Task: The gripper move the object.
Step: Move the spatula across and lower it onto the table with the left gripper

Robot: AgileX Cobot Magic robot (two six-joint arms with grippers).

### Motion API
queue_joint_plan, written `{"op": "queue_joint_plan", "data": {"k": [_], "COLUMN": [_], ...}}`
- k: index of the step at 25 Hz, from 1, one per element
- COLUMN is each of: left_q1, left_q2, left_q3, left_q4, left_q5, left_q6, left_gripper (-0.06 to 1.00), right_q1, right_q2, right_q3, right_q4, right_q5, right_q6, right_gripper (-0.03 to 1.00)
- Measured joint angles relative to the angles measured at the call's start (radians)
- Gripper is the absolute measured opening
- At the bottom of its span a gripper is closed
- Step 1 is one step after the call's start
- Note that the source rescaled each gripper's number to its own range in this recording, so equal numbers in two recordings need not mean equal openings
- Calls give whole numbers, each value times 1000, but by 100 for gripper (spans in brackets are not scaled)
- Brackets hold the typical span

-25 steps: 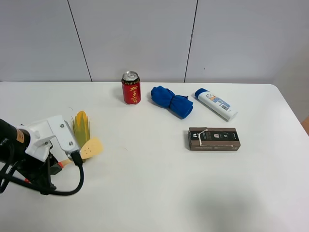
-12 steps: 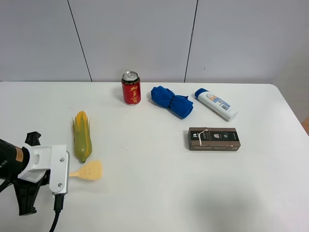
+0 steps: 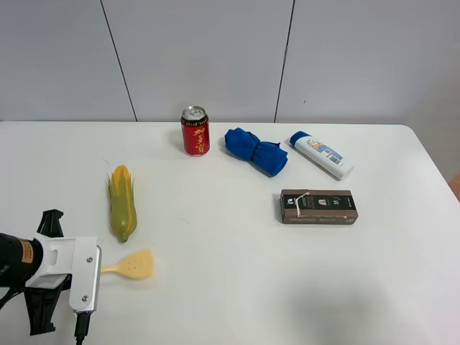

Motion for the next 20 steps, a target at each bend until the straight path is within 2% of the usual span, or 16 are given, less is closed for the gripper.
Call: {"op": "queue_joint_plan", "data": {"k": [11,17,19,20], "left_q1": [0,-1,-1,-1], "left_q2": [212,216,217,218], "left_q3": [4,4,4,4], "left_q4": [2,2,2,2], "left_q5": [-138,-144,-144,-144], "left_q6": [0,-2,-24,-48], "left_gripper": [0,2,14,30], "right_q1": [0,0,0,0], "right_q2": [0,0,0,0], "right_q3": [0,0,0,0], "right_q4": [0,0,0,0], "right_q5": [0,0,0,0], "right_q6": [0,0,0,0], "right_gripper": [100,100,100,100]}}
